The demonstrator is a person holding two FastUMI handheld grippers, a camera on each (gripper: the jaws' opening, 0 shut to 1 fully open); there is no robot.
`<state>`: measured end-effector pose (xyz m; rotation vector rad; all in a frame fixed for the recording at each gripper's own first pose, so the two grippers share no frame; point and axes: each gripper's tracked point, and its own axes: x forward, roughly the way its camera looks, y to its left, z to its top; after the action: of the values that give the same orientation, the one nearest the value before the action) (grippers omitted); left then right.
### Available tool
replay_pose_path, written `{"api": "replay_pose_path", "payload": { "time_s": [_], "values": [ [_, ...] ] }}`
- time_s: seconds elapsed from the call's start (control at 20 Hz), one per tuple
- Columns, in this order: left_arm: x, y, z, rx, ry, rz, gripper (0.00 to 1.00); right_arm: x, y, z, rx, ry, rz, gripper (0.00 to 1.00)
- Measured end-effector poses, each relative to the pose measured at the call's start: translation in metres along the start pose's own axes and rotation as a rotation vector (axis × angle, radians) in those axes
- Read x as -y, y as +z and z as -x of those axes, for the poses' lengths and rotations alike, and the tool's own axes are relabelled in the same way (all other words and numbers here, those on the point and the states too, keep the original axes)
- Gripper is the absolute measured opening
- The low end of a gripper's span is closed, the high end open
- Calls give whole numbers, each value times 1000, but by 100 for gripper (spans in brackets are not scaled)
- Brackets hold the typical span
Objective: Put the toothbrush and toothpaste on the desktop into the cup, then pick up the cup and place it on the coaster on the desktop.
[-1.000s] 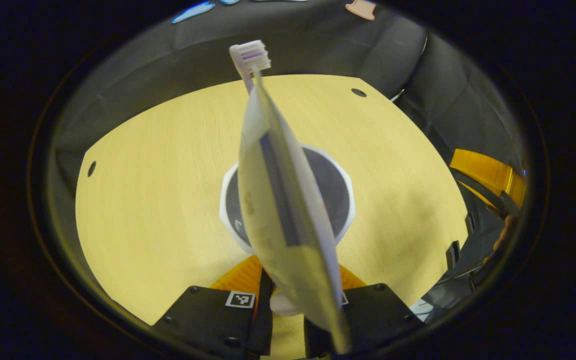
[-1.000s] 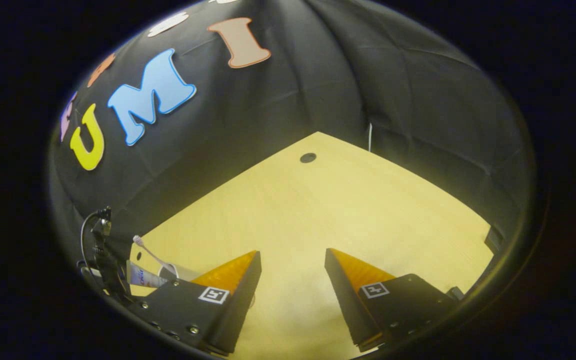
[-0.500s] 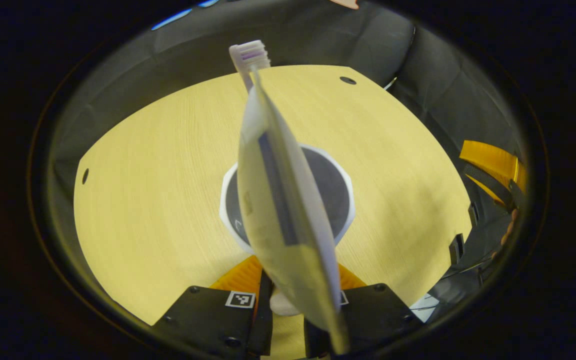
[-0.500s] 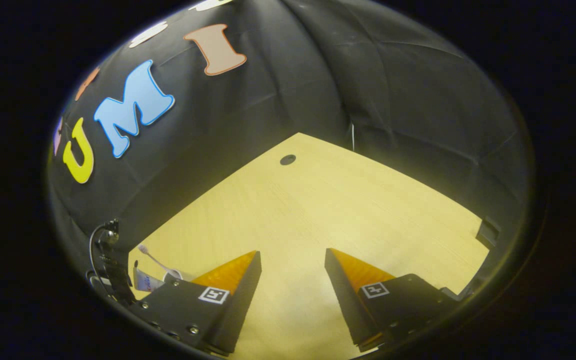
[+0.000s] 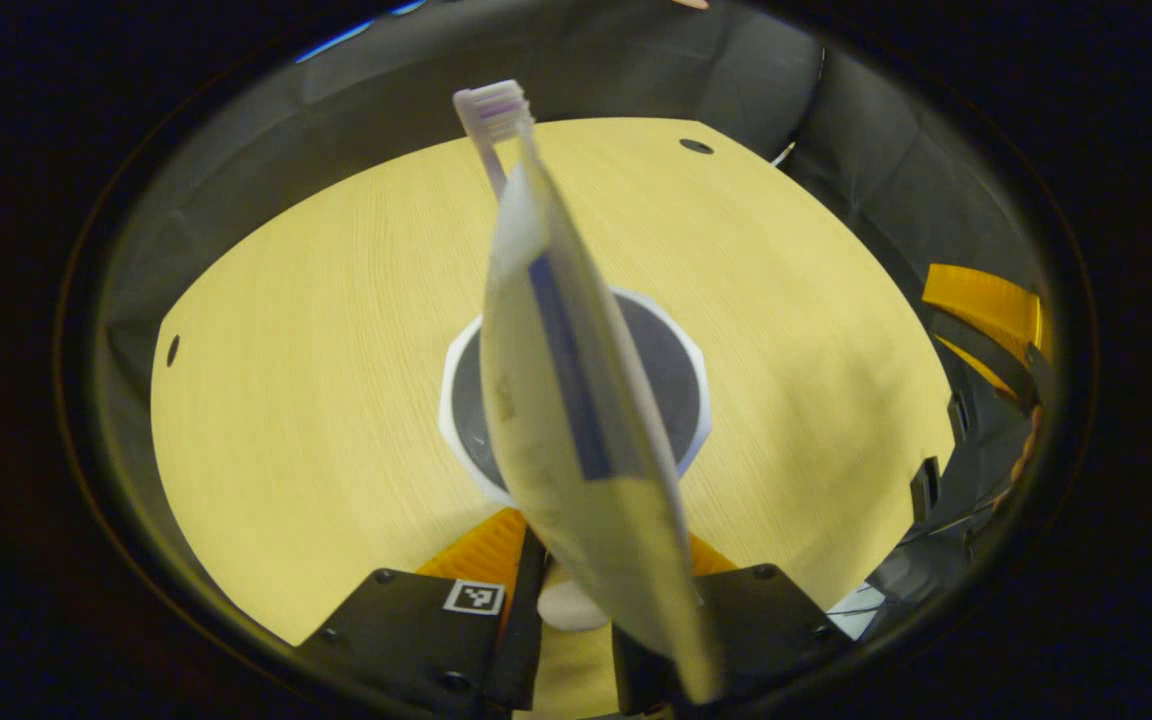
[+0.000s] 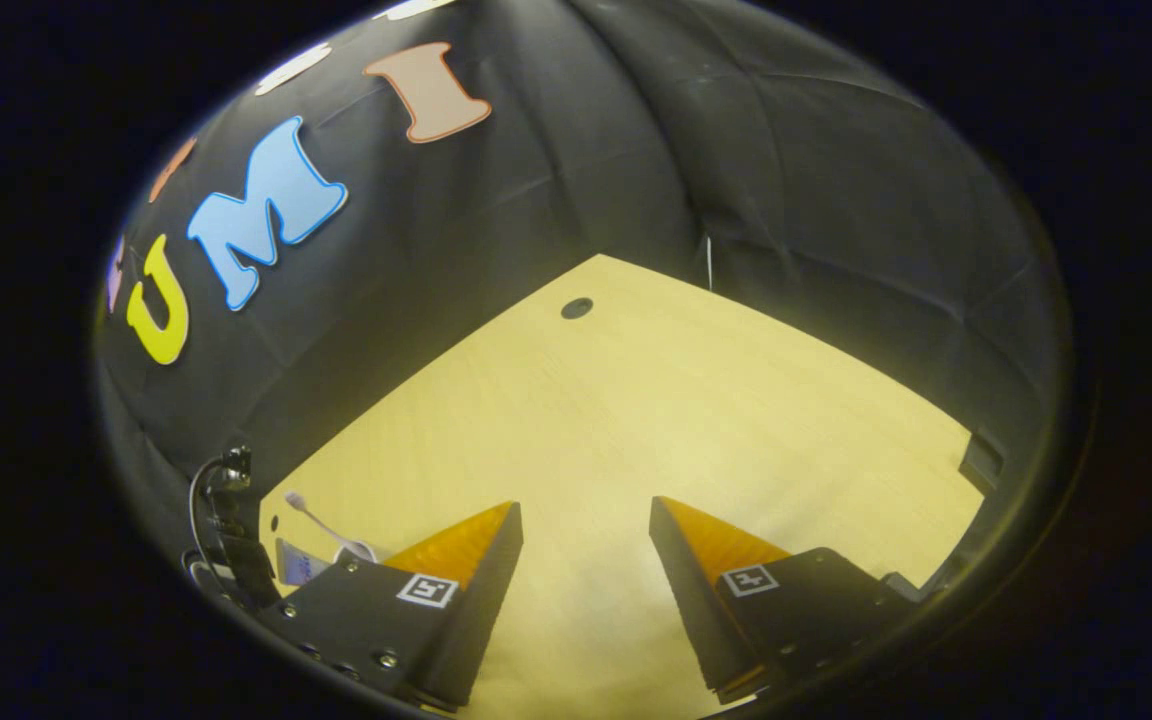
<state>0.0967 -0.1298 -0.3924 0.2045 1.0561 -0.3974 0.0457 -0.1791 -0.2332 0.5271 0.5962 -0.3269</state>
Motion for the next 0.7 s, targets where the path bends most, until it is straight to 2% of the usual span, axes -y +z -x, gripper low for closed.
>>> {"api": "replay_pose_path", "payload": {
  "time_s": [0.15, 0.25, 0.4, 0.45, 0.5, 0.55, 0.6, 0.7],
  "values": [
    [-1, 2, 7, 21, -10, 5, 43, -11, 1, -2, -6, 25, 17, 81],
    [9, 10, 15, 73, -45, -13, 62, -21, 0, -2, -9, 46, 30, 81],
    [8, 21, 27, 149, -16, -39, 89, -33, -3, 1, -17, 76, 53, 81],
    [9, 26, 33, 172, -11, -35, 89, -36, -5, 2, -20, 84, 62, 80],
    [9, 30, 38, 193, -9, -31, 96, -38, -7, 4, -19, 91, 74, 80],
    [10, 32, 42, 208, -6, -28, 96, -41, -7, 6, -17, 96, 86, 80],
    [10, 34, 46, 225, -1, -27, 100, -43, -8, 9, -16, 102, 97, 80],
    [8, 37, 54, 258, 17, -26, 96, -49, -9, 15, -12, 118, 109, 81]
  ]
}}
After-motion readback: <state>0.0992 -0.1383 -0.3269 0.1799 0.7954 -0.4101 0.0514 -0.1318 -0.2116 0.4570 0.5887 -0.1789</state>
